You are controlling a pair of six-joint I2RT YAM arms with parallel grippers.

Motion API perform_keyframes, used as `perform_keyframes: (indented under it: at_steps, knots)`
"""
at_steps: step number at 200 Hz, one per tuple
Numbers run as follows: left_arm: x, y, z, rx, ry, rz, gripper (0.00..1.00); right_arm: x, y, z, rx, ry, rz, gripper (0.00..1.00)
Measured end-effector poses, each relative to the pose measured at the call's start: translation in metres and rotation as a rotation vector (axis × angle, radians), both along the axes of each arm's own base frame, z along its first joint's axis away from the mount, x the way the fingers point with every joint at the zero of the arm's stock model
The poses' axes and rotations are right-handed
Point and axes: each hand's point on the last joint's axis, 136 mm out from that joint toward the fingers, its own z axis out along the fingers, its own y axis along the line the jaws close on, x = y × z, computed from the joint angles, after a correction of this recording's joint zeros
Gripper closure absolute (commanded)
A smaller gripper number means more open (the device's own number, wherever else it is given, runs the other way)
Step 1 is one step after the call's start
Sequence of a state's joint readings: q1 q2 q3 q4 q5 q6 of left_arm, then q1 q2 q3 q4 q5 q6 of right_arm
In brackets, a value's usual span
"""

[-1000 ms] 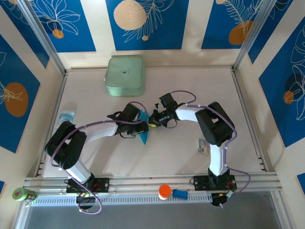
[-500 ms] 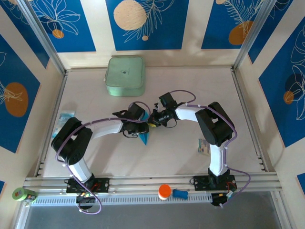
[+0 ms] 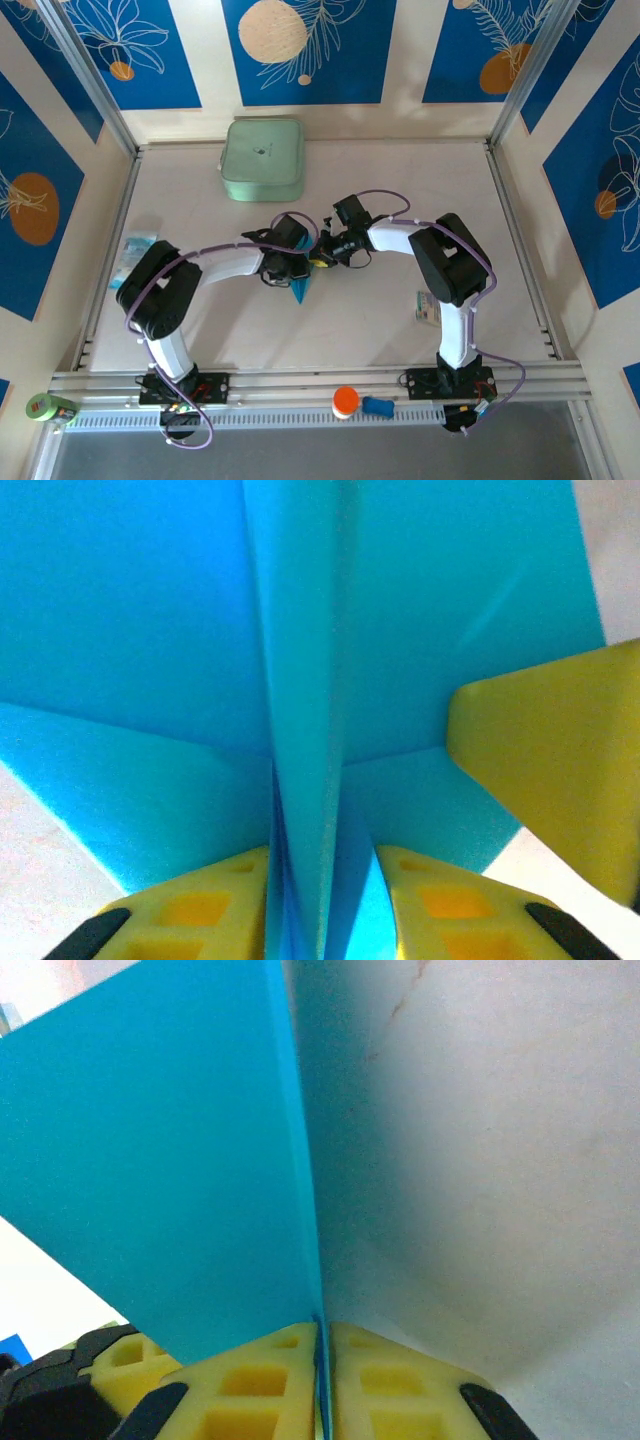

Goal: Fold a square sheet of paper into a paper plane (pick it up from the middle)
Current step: Move a paper plane to the center of the table.

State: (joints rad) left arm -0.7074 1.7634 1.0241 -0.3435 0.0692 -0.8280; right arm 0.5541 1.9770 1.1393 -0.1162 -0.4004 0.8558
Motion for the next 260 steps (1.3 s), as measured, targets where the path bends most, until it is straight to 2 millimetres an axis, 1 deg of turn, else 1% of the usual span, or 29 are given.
perform_keyframes:
  at_steps: [21, 72, 99, 126, 145, 158, 181, 198, 211, 228, 260]
  knots:
    - [-0.001, 0.001, -0.002, 0.012, 0.009, 0.001, 0.73, 0.001, -0.001, 0.000, 0.000, 0.003, -0.005, 0.85]
    - [0.001, 0.002, -0.003, 0.028, 0.015, 0.004, 0.81, 0.006, -0.005, 0.001, 0.009, 0.007, -0.034, 0.80]
    - [0.003, 0.002, -0.003, 0.042, 0.012, -0.006, 0.85, 0.006, -0.017, 0.000, 0.006, 0.020, -0.068, 0.74]
    - [0.006, 0.003, 0.001, 0.066, 0.001, -0.025, 0.88, 0.010, -0.036, 0.010, -0.009, -0.005, -0.120, 0.67]
    - [0.011, 0.001, 0.010, 0.075, -0.019, -0.040, 0.88, 0.018, -0.052, 0.027, -0.025, -0.060, -0.163, 0.61]
    - [0.017, -0.001, 0.019, 0.082, -0.040, -0.053, 0.88, 0.025, -0.066, 0.040, -0.047, -0.111, -0.200, 0.57]
    - [0.037, -0.011, 0.037, 0.096, -0.094, -0.079, 0.88, 0.036, -0.097, 0.060, -0.103, -0.194, -0.280, 0.53]
    - [0.054, -0.020, 0.045, 0.112, -0.125, -0.092, 0.88, 0.040, -0.117, 0.071, -0.140, -0.244, -0.328, 0.52]
    - [0.066, -0.026, 0.044, 0.133, -0.136, -0.101, 0.88, 0.042, -0.132, 0.077, -0.170, -0.274, -0.360, 0.51]
    - [0.078, -0.031, 0.037, 0.169, -0.136, -0.110, 0.88, 0.042, -0.147, 0.081, -0.204, -0.297, -0.390, 0.51]
    - [0.094, -0.036, 0.024, 0.228, -0.123, -0.107, 0.87, 0.037, -0.157, 0.076, -0.246, -0.298, -0.394, 0.50]
